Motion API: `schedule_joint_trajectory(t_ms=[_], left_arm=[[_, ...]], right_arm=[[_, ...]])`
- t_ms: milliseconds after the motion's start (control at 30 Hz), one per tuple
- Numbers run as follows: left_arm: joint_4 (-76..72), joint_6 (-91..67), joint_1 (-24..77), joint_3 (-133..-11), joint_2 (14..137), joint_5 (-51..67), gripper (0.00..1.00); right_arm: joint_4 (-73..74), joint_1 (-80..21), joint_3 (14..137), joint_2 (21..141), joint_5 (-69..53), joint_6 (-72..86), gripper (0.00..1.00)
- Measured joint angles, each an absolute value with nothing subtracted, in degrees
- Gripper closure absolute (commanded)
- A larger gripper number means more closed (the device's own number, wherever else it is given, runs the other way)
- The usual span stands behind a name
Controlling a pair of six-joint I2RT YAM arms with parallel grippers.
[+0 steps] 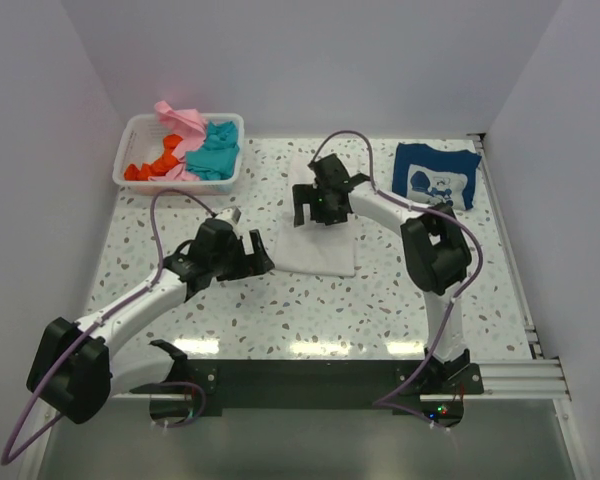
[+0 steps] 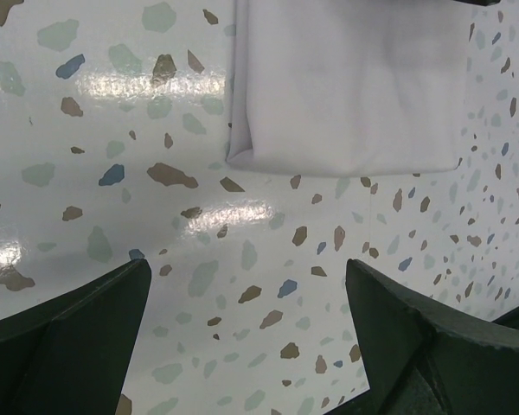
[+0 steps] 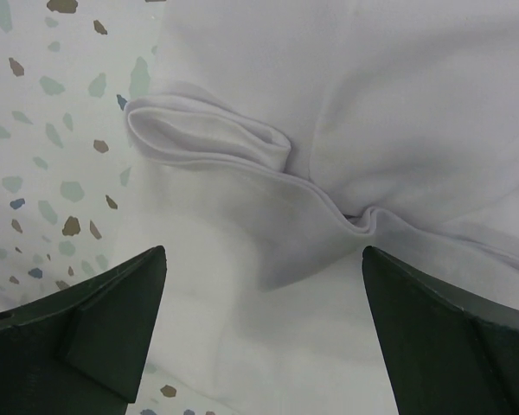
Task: Fold and stack the t-shirts
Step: Fold the tshirt
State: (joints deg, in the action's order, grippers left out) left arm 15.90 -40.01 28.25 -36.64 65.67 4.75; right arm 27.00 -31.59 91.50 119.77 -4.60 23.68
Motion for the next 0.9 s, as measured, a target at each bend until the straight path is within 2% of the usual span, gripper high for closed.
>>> schedule_joint_trajectory(t_ms=[333,467,733,900], left_arm=[[11.94,-41.34,28.25,-36.38,71.61,6.98,0.00],[9.37,-41.43,28.25,-36.47,75.88,7.53,0.01],[5.26,-41.43,28.25,-39.99,85.71,8.86,0.22],[2.26,-41.54,28.25,-42.09,89.93,9.82,0.40]], right_arm=[[31.27,-31.59,89.93,109.32,-2.09,23.66,0.01],[30.81,-31.59,83.50,102.48,0.78,24.82,0.01],[30.22,-31.09,66.63,89.03,5.06,28.42,0.01],[29.30,-30.94,59.88,84.49,6.22,29.41,0.01]])
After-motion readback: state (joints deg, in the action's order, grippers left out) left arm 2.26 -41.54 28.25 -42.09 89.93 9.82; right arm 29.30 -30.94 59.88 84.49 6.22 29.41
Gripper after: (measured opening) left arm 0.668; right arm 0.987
